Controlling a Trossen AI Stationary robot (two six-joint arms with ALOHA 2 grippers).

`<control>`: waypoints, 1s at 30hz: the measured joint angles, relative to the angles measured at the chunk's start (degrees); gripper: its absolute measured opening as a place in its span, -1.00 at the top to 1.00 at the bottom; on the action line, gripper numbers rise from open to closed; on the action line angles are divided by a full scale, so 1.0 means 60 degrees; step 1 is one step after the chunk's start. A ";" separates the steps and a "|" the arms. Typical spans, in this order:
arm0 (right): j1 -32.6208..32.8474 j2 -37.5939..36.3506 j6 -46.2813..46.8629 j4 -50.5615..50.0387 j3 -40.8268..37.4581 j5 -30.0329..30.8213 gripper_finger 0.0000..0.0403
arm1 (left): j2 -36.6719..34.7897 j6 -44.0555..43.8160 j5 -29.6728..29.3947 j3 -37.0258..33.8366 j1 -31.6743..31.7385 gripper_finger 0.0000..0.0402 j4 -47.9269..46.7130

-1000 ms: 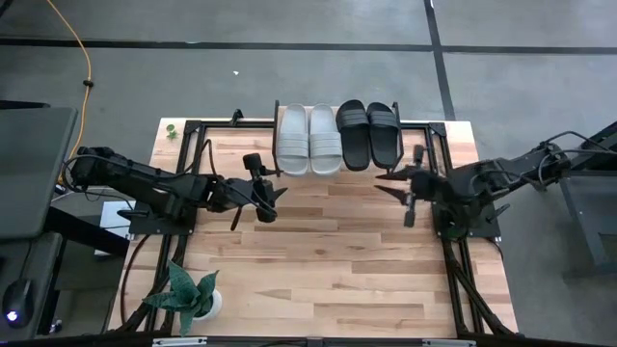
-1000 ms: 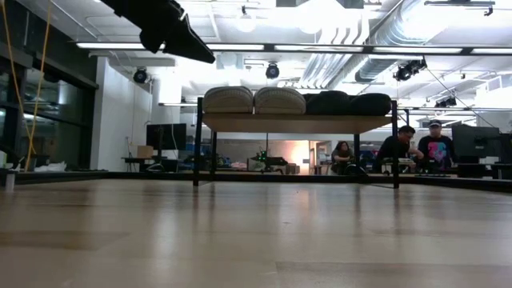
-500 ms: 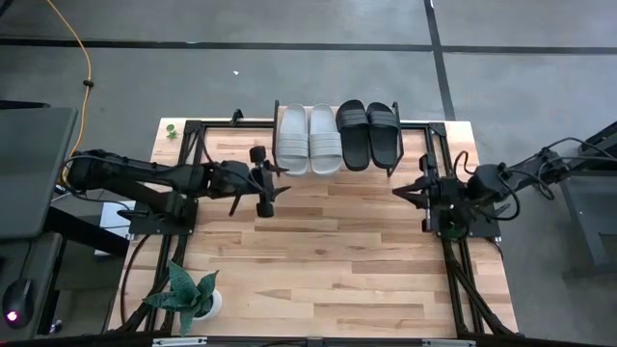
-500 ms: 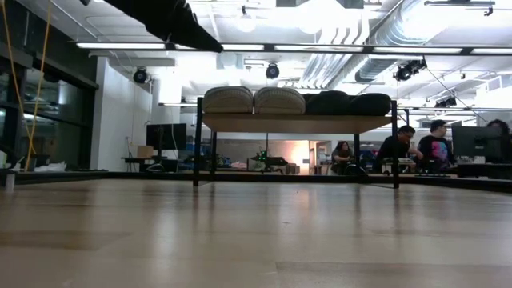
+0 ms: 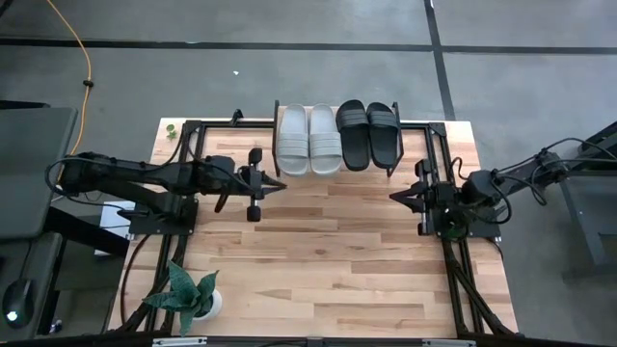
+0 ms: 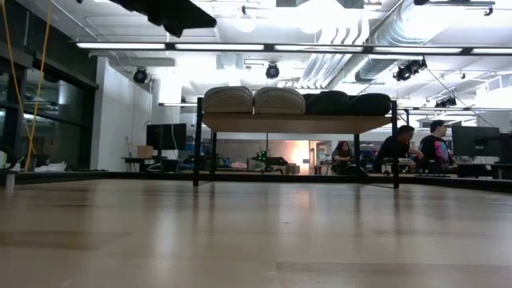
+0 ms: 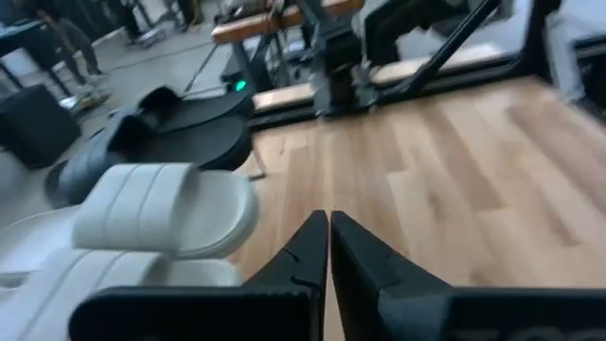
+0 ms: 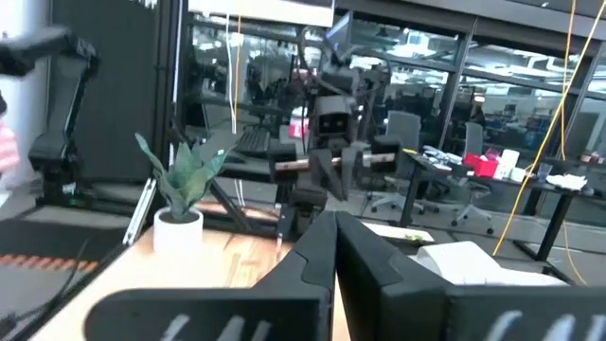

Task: Pick and place slides into the shelf
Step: Return to Home Position

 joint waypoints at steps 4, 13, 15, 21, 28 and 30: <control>0.0000 -0.0007 0.0156 0.0097 -0.0053 0.0008 1.00 | -0.0500 -0.0203 0.0105 -0.0928 0.0000 0.93 0.1115; -0.0004 0.0394 0.0185 0.0179 -0.0053 0.0020 1.00 | -0.2138 -0.0622 0.0191 -0.3245 0.0000 0.97 0.4987; -0.0004 0.0520 0.0145 0.0250 -0.0053 0.0088 1.00 | -0.2519 -0.0957 0.0244 -0.3630 0.0000 0.99 0.5305; -0.0004 0.0729 -0.0014 0.0859 -0.0060 -0.0386 1.00 | -0.3360 -0.1350 0.0413 -0.4577 0.0000 1.00 0.5765; -0.0004 0.0696 -0.0214 0.1314 -0.0333 -0.0564 1.00 | -0.3824 -0.1333 0.0610 -0.5540 0.0000 1.00 0.6892; -0.0004 0.0628 -0.0343 0.1671 -0.0583 -0.0309 1.00 | -0.3825 -0.1325 0.0569 -0.5796 -0.0004 1.00 0.7306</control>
